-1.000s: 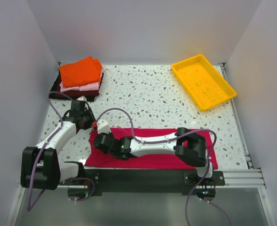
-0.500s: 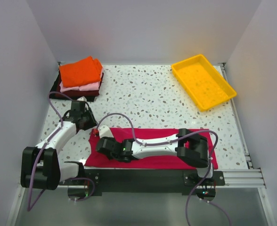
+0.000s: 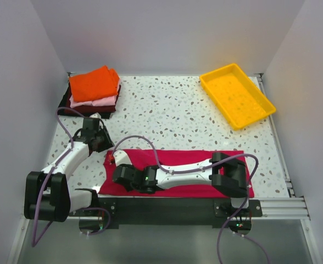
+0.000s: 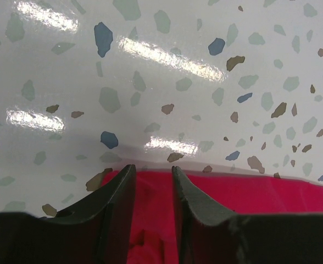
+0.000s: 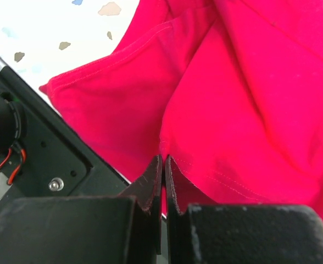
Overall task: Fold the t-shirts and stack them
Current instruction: Fold the tshirt
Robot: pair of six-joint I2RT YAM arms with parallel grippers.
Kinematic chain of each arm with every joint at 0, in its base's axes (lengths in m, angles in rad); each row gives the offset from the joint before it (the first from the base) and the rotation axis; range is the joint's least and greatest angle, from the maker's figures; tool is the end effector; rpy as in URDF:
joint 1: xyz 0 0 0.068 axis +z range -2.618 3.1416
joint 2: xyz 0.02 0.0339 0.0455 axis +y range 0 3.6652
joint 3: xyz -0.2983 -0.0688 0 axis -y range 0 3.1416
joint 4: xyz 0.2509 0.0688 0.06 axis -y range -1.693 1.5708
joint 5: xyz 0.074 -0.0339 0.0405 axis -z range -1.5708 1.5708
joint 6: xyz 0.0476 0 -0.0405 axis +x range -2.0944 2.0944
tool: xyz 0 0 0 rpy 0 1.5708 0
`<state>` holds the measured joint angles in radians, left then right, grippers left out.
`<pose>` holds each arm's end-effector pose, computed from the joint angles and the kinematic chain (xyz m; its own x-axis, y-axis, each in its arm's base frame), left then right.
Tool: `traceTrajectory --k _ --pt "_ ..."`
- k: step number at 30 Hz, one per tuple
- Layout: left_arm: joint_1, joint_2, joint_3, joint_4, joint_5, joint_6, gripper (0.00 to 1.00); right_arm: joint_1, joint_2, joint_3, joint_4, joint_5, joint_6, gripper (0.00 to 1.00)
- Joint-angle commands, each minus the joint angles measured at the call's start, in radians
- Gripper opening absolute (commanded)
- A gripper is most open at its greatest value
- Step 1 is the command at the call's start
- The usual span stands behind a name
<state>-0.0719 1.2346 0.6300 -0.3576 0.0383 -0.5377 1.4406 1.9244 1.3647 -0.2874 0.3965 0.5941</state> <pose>0.2309 -0.0185 0.2021 -0.7508 -0.4590 -0.4749 -0.3387 0.8849 -0.3198 0.0761 0.4397 0.2226 -0.5740 -0.4067 -0.7107 -0.6759 0.7253 0.1308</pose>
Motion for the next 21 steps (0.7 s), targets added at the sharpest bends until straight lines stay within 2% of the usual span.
traceTrajectory --k 1,15,19,21 --pt "0.009 -0.009 0.017 -0.003 -0.009 0.015 0.37 0.017 -0.064 -0.009 -0.004 -0.021 0.013 0.00" --pt "0.011 -0.020 0.023 -0.006 -0.014 0.015 0.37 0.052 -0.044 0.013 -0.018 -0.051 0.022 0.00" --pt "0.011 -0.035 0.022 -0.007 -0.024 0.016 0.36 0.052 -0.051 0.025 -0.050 -0.021 0.026 0.39" --pt "0.011 -0.064 0.022 -0.007 -0.037 0.015 0.36 0.049 -0.064 0.027 -0.070 0.022 0.015 0.48"
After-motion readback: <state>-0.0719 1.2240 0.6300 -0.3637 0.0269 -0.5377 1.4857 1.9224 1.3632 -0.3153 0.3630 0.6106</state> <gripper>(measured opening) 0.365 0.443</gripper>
